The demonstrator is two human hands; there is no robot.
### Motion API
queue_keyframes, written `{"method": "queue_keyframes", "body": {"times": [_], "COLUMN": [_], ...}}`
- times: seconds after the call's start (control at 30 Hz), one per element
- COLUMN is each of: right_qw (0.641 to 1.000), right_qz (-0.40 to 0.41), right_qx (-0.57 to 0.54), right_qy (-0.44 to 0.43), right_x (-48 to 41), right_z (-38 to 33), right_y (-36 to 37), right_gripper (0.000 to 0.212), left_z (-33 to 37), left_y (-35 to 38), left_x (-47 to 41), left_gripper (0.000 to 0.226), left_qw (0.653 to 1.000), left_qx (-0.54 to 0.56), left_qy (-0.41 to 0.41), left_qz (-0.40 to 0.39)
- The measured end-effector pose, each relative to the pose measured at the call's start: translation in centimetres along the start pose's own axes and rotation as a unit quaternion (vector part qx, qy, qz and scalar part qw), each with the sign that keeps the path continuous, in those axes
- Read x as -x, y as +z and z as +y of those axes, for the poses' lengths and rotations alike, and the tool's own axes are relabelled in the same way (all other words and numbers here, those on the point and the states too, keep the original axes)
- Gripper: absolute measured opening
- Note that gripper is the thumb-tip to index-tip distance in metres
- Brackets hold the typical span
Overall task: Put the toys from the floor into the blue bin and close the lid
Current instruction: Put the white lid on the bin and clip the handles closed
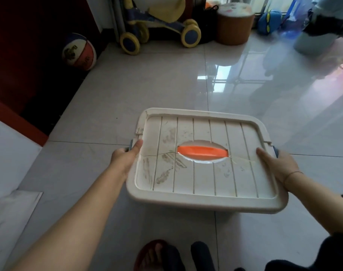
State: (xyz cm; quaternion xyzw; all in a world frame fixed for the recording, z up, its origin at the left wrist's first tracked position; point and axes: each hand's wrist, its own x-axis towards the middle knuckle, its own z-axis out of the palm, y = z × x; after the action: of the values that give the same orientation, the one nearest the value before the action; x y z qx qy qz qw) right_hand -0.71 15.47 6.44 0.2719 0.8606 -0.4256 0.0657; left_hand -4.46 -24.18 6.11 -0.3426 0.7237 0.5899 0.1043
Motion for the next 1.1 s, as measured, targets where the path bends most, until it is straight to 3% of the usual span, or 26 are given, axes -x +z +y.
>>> {"method": "queue_keyframes", "body": {"times": [0.1, 0.23, 0.3, 0.37, 0.5, 0.6, 0.73, 0.87, 1.0, 1.1], "right_qw": [1.0, 0.999, 0.998, 0.997, 0.992, 0.985, 0.981, 0.977, 0.967, 0.963], "right_qz": [0.009, 0.01, 0.01, 0.019, 0.064, 0.089, 0.097, 0.101, 0.094, 0.078], "right_qx": [0.022, 0.031, 0.035, 0.046, 0.091, 0.122, 0.148, 0.177, 0.233, 0.256], "right_qy": [0.004, 0.029, 0.042, 0.051, 0.063, 0.078, 0.075, 0.066, 0.031, 0.022], "right_x": [-0.2, -0.8, -1.1, -1.4, -1.1, -0.7, -0.5, 0.0, 1.0, 1.6], "right_z": [0.3, -0.1, -0.7, -1.0, -0.5, -1.0, -1.1, -1.5, -2.8, -3.6], "right_y": [0.4, 0.5, 0.5, 0.6, 1.1, 1.4, 1.6, 1.7, 1.8, 1.8], "right_gripper": [0.048, 0.056, 0.059, 0.062, 0.064, 0.067, 0.067, 0.063, 0.033, 0.029], "left_z": [-0.3, 1.7, 1.8, 1.7, 1.5, 1.5, 1.6, 0.9, 1.0, 1.0], "left_y": [0.2, 0.0, 0.5, 1.1, 2.0, 2.5, 2.8, 3.0, 3.4, 3.8], "left_x": [-0.2, -0.9, -1.6, -1.5, -0.6, -0.2, 0.0, 0.4, 0.4, -0.1], "left_gripper": [0.062, 0.034, 0.052, 0.071, 0.066, 0.062, 0.065, 0.063, 0.061, 0.061], "left_qw": [0.998, 0.988, 0.989, 0.997, 0.996, 0.969, 0.929, 0.902, 0.889, 0.888], "left_qx": [-0.025, 0.052, 0.049, 0.02, -0.069, -0.221, -0.331, -0.368, -0.38, -0.383], "left_qy": [-0.015, -0.119, -0.105, -0.068, -0.015, 0.029, 0.065, 0.11, 0.116, 0.121], "left_qz": [0.046, -0.078, -0.088, -0.024, 0.059, 0.104, 0.152, 0.198, 0.226, 0.224]}}
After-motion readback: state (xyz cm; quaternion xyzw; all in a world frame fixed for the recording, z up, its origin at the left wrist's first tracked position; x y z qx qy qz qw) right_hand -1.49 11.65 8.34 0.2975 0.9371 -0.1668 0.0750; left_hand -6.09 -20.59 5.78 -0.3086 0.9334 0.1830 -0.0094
